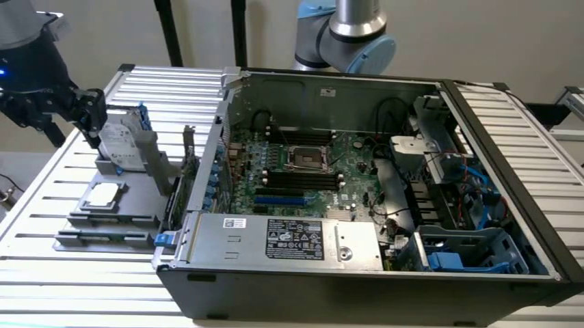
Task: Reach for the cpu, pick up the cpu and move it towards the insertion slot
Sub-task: 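Pick up the cpu and move it towards the insertion slot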
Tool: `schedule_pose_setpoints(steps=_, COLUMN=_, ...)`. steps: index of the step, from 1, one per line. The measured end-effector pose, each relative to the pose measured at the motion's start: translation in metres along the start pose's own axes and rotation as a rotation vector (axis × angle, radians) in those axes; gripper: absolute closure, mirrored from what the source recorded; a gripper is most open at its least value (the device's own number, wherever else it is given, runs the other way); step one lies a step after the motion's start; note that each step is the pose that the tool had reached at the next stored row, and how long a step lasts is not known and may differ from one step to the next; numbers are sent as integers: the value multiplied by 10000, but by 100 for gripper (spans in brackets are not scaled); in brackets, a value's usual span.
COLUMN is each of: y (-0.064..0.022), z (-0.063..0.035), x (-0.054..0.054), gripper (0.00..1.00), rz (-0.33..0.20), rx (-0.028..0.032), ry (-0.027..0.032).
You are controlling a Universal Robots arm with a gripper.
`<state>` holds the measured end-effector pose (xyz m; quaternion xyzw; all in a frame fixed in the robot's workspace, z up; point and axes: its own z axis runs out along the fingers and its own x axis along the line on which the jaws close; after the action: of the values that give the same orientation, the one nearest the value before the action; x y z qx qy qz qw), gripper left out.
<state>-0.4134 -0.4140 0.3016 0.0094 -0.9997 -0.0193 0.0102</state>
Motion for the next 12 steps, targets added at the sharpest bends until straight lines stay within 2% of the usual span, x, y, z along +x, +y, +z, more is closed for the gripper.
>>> schedule_pose_setpoints(steps=12, y=-19, z=217, x=-4, gripper=40, rz=0, rx=-1, ry=-1)
